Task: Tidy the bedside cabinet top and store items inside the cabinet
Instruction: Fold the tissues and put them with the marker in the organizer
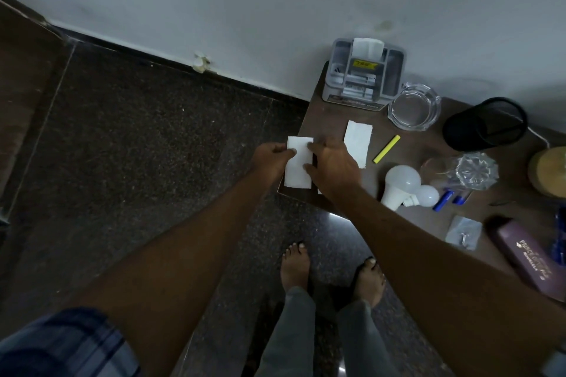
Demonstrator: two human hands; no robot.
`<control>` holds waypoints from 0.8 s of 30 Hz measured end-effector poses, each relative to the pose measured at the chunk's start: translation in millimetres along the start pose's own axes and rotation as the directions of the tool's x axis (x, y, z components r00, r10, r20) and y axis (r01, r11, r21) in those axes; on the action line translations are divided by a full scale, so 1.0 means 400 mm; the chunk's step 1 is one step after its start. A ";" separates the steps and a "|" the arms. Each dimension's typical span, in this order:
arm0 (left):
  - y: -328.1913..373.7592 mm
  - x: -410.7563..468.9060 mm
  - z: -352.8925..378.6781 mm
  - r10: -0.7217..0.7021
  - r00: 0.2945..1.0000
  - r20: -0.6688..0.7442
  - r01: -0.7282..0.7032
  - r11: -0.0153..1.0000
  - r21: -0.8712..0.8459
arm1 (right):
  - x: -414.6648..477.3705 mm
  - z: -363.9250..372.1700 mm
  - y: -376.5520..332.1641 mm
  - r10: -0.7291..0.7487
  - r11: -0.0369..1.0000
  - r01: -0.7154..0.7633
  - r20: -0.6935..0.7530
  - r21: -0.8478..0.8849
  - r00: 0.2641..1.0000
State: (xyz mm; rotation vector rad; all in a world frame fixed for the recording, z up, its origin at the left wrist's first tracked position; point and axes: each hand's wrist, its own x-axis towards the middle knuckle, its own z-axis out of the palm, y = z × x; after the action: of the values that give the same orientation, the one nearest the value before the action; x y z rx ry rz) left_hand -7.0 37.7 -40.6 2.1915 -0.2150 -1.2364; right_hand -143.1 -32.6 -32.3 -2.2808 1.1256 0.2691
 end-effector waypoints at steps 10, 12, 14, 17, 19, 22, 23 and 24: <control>0.049 0.014 -0.021 0.111 0.994 0.023 -0.111 0.994 0.011 | 0.031 -0.015 0.003 0.059 0.947 -0.006 -0.156 0.321 0.986; 0.067 0.007 -0.030 0.145 0.988 0.058 -0.145 0.989 -0.016 | 0.033 -0.043 0.011 0.167 0.872 -0.070 -0.160 0.484 0.973; 0.086 0.000 -0.041 0.174 0.978 0.118 -0.168 0.984 -0.062 | 0.038 -0.074 0.020 0.231 0.785 -0.124 -0.102 0.607 0.967; 0.121 -0.011 -0.055 0.230 0.947 0.223 -0.211 0.972 -0.107 | 0.043 -0.135 0.027 0.225 0.654 -0.152 0.002 0.741 0.974; 0.149 -0.018 -0.061 0.258 0.931 0.259 -0.235 0.965 -0.117 | 0.043 -0.173 0.031 0.183 0.560 -0.137 0.039 0.817 0.982; 0.198 -0.025 -0.064 0.306 0.908 0.286 -0.280 0.952 -0.126 | 0.044 -0.219 0.034 0.137 0.477 -0.103 0.042 0.873 0.990; 0.216 -0.027 -0.064 0.319 0.903 0.289 -0.290 0.947 -0.138 | 0.046 -0.232 0.038 0.136 0.493 -0.098 0.035 0.864 0.990; 0.232 -0.029 -0.064 0.332 0.898 0.289 -0.302 0.942 -0.143 | 0.046 -0.245 0.038 0.139 0.513 -0.092 0.023 0.853 0.990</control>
State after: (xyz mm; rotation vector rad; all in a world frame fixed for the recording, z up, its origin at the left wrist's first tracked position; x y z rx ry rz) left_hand 21.3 -21.0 31.2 1.7831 -0.6049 -1.3617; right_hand -150.2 -108.6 33.5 -1.3092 1.0882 -0.2723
